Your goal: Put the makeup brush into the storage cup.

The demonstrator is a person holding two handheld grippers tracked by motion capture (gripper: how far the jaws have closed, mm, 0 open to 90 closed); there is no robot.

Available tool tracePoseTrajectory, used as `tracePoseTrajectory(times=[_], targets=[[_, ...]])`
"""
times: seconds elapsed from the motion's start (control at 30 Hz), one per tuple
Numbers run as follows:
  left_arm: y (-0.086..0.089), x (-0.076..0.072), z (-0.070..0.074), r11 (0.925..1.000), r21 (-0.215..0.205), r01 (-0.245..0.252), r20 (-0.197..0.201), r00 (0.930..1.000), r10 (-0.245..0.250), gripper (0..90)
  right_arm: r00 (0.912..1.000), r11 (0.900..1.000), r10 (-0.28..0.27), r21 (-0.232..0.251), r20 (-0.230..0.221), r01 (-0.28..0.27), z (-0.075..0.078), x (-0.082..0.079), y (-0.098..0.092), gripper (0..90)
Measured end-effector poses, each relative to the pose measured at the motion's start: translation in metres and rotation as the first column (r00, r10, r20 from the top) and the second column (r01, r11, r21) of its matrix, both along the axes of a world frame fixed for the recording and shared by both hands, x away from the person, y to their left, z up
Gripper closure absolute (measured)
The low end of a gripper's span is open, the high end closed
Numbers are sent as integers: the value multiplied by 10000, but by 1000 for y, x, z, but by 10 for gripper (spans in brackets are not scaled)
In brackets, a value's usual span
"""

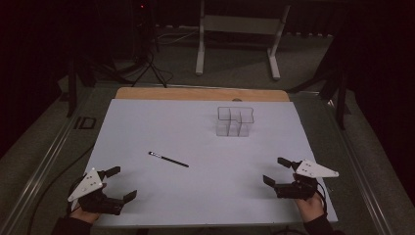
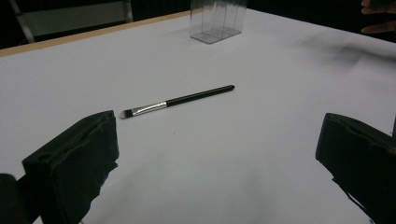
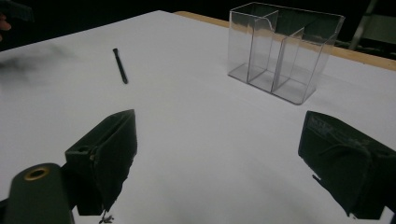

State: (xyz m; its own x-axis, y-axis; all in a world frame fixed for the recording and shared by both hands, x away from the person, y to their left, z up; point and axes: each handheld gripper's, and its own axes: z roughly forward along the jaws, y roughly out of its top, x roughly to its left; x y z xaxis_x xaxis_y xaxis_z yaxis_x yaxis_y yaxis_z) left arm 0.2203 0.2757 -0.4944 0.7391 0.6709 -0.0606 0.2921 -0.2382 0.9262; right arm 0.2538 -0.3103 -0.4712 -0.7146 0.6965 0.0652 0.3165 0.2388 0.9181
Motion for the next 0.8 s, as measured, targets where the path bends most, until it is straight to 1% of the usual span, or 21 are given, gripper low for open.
tracePoseTrajectory(times=[0.07, 0.17, 0.23, 0.27, 0.3, 0.4, 0.6, 0.7, 0.8], targets=[[0, 0, 0, 10000, 19, 29, -29, 10000, -28, 4, 10000, 10000, 23, 1, -19, -23, 0, 0, 0, 117], [0, 0, 1, 9999, 85, 79, 42, 10000, -79, 4, 10000, 10000, 29, 1, -9, -29, 0, 0, 0, 117], [0, 0, 1, 9999, 85, 59, 51, 10000, -59, 4, 10000, 10000, 53, 5, -7, -53, 0, 0, 0, 118], [1, 0, 3, 10000, 82, -16, -5, 10000, 16, 4, 10000, 10000, 64, -1, 5, -64, 0, 0, 0, 118], [1, 0, 3, 10000, 54, -68, 29, 10000, 68, 4, 10000, 10000, 68, 11, 5, -68, 0, 0, 0, 118], [2, -1, 5, 10000, 70, -47, -5, 10000, 47, 4, 10000, 10000, 47, 30, 23, -47, 1, -1, 0, 118], [-3, -1, 6, 9993, 100, 374, -162, 9992, -372, 4, 10000, 10000, 47, 15, -9, -47, 1, -1, 0, 118], [-5, 0, 8, 9989, 57, 458, -227, 9987, -456, 4, 10000, 10000, 77, 36, 44, -77, 1, -1, 1, 118], [-6, 2, 13, 9988, 19, 483, -260, 9985, -482, 4, 9999, 10000, 74, 65, 82, -74, 1, -1, 1, 118]])
